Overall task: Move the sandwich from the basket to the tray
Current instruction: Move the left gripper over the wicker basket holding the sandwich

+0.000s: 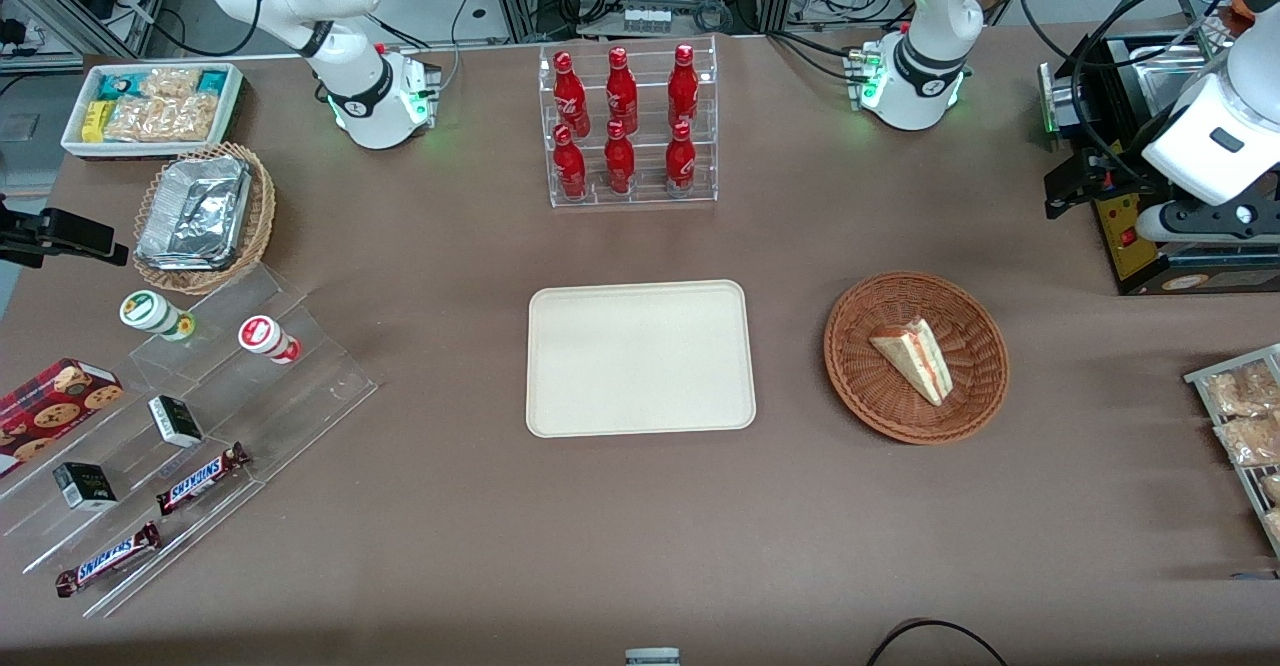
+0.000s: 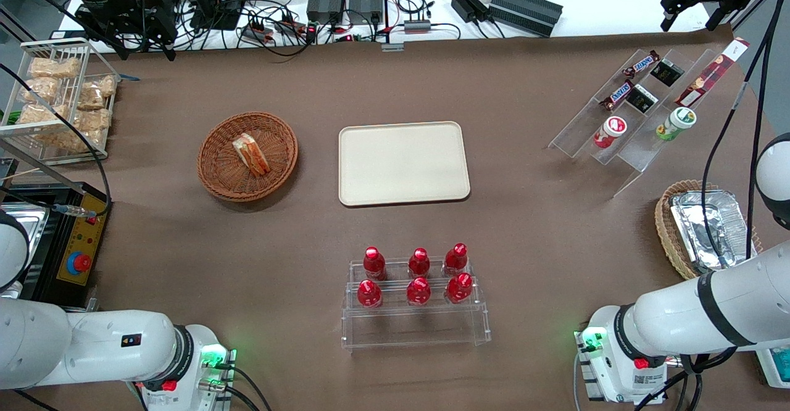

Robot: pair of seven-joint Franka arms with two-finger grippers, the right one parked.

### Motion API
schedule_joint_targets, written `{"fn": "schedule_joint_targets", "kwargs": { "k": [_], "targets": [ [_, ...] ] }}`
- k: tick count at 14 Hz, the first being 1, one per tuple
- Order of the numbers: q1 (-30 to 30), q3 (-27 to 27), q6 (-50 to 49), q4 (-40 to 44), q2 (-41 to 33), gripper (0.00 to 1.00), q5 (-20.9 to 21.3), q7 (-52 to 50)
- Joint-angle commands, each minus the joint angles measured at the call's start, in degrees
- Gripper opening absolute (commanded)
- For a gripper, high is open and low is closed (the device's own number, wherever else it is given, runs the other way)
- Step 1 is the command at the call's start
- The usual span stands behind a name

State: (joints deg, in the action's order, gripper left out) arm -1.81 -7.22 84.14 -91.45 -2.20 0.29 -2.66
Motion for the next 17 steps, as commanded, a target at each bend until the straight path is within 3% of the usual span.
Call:
{"fn": "schedule_joint_targets", "kwargs": {
  "k": [1, 7, 17],
  "targets": [
    [0.14, -0.51, -1.34, 0.66, 0.09, 1.00, 0.23, 0.80],
    [0.32, -0.69, 0.23, -1.36, 3.86, 1.00, -0.55, 0.28],
    [1.20, -0.78, 28.86, -26.83, 1.67, 1.00, -0.38, -1.12]
  ]
}}
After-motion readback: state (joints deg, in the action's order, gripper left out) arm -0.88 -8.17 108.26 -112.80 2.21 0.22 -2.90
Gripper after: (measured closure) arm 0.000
